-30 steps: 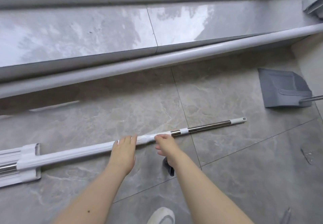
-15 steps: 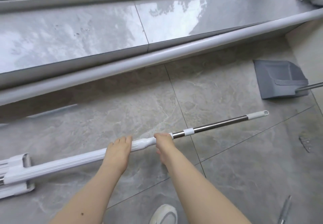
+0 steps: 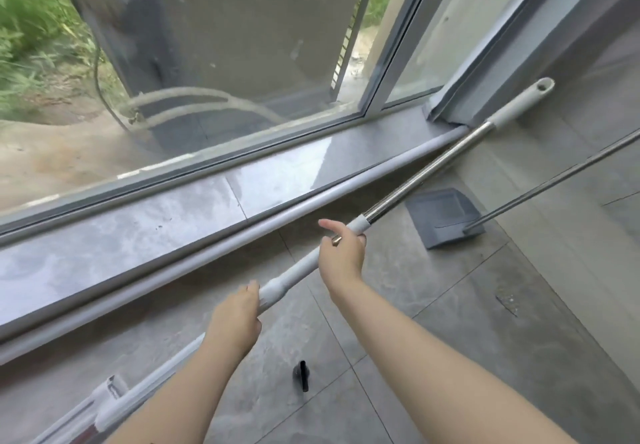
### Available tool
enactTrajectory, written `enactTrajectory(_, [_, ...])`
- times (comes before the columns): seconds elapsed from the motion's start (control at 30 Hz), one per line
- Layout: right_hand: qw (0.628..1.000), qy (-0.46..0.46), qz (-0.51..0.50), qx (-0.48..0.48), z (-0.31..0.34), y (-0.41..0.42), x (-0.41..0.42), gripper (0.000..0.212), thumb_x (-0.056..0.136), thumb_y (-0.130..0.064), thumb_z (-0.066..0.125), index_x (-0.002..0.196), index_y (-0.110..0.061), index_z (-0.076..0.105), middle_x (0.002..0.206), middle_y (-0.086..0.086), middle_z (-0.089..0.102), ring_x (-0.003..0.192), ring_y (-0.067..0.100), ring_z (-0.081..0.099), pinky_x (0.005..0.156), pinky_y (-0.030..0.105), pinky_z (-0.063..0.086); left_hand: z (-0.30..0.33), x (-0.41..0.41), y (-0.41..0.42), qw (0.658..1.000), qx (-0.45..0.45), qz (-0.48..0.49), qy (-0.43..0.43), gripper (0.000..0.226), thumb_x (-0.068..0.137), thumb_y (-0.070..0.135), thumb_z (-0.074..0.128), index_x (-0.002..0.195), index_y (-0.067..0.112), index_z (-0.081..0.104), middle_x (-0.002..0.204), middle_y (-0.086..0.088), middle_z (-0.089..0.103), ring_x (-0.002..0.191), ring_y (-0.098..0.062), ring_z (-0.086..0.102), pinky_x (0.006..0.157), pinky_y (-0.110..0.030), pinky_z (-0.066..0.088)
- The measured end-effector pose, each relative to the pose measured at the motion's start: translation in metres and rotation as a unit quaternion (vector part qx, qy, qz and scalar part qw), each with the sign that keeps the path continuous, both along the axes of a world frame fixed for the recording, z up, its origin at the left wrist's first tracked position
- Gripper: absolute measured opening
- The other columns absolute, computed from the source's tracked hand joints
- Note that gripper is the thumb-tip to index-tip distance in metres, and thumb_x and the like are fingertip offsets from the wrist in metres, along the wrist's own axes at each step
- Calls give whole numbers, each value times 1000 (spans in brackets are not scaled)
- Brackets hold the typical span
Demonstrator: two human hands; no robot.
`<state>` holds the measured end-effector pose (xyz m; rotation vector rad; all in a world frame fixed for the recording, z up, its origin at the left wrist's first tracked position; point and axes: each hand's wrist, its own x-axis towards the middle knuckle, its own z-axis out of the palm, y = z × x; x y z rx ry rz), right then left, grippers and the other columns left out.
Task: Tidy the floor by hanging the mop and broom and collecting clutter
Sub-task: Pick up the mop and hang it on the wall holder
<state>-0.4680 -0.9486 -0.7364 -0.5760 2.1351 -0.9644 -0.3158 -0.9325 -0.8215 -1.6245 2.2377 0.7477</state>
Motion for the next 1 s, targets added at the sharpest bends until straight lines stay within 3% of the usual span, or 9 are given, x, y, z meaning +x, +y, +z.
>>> enactTrajectory(0.13, [997, 32, 45, -54, 83, 0, -17, 41, 93, -1, 42, 118, -21, 67, 121, 9, 40, 94, 13, 47, 105, 29, 42, 70, -20, -17, 998, -19, -19, 51, 27, 81, 13, 52, 91, 19, 28, 106, -3, 58, 98, -25, 60, 67, -32, 41])
enactTrajectory(0.23, [994, 51, 63, -76, 129, 4, -30, 41, 92, -2, 45, 121, -22, 66, 106, 5, 41, 88, 17, 48, 104, 37, 45, 108, -31, -23, 996, -17, -30, 83, 27, 78, 20, 57, 97, 18, 38, 108, -1, 59, 100, -23, 60, 69, -31, 44])
enactTrajectory(0.33, [991, 76, 61, -97, 169, 12, -43, 41, 93, -3, 47, 123, -22, 66, 93, 2, 39, 72, 11, 43, 92, 28, 46, 144, -47, -27, 993, -11, -44, 109, 40, 74, 23, 58, 113, 18, 47, 112, 0, 61, 102, -22, 60, 78, -34, 50])
enactTrajectory(0.43, [987, 94, 46, -119, 211, 24, -62, 42, 92, -1, 47, 123, -22, 66, 72, -7, 31, 58, 4, 33, 80, 21, 36, 188, -72, -27, 990, -18, -70, 123, 25, 74, 22, 59, 91, 21, 41, 107, -2, 62, 98, -26, 60, 67, -28, 40])
enactTrajectory(0.57, [982, 116, 31, -144, 268, 41, -88, 39, 90, 1, 48, 117, -17, 70, 63, -16, 37, 54, 0, 36, 69, 13, 38, 252, -114, -26, 979, -58, -103, 165, 23, 73, 24, 61, 85, 18, 43, 94, -1, 61, 92, -26, 59, 63, -28, 37])
enactTrajectory(0.73, [981, 102, 5, -164, 337, 74, -127, 40, 92, 1, 43, 113, -19, 71, 64, -14, 39, 52, 0, 35, 43, 3, 31, 344, -177, -12, 949, -109, -184, 230, 23, 81, 26, 59, 81, 19, 37, 92, -7, 62, 91, -31, 58, 68, -33, 42])
enactTrajectory(0.8, [982, 92, 6, -165, 364, 90, -137, 41, 92, 2, 42, 112, -18, 72, 75, -6, 49, 59, 0, 41, 53, 2, 35, 371, -200, -4, 937, -111, -215, 252, 18, 86, 26, 58, 87, 15, 44, 98, -10, 63, 96, -32, 59, 71, -33, 41])
enactTrajectory(0.9, [978, 84, 5, -190, 416, 116, -158, 42, 92, 4, 41, 112, -15, 72, 110, 2, 55, 98, 7, 54, 89, 8, 39, 418, -239, 15, 925, -118, -245, 266, 25, 90, 24, 53, 110, 9, 49, 107, -12, 64, 99, -31, 60, 78, -35, 45])
enactTrajectory(1.0, [966, 132, 8, -223, 471, 137, -182, 38, 93, 2, 43, 114, -15, 71, 125, 9, 46, 119, 17, 54, 87, -7, 34, 462, -275, 32, 913, -121, -263, 289, 25, 83, 15, 52, 106, 7, 50, 101, -14, 66, 95, -34, 62, 78, -39, 50])
